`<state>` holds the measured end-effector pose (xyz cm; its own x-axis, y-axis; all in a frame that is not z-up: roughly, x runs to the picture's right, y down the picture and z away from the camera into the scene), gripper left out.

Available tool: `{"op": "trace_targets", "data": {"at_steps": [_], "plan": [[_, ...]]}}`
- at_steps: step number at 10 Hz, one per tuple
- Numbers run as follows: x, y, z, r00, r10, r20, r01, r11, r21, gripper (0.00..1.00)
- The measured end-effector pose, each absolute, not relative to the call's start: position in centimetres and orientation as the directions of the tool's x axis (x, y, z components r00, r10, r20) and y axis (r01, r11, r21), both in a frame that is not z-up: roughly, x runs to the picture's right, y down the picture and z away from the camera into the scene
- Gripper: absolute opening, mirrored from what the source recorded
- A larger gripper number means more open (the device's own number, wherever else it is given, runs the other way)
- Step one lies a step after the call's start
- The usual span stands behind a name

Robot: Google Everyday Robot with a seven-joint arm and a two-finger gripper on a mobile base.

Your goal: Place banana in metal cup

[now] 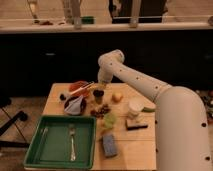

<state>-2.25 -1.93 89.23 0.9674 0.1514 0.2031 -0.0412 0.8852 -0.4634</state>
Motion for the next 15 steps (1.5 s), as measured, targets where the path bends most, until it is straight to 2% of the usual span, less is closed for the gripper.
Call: {"op": "trace_targets", "data": {"at_steps": [10,15], "plan": [[-3.4,-1.7,88.8,0.948,0.170,0.268,-0.033,0.892,-0.450,0.00],[-4.4,-1.9,88.1,0.902,0.220,0.372,-0.038,0.898,-0.439,0.00]]}}
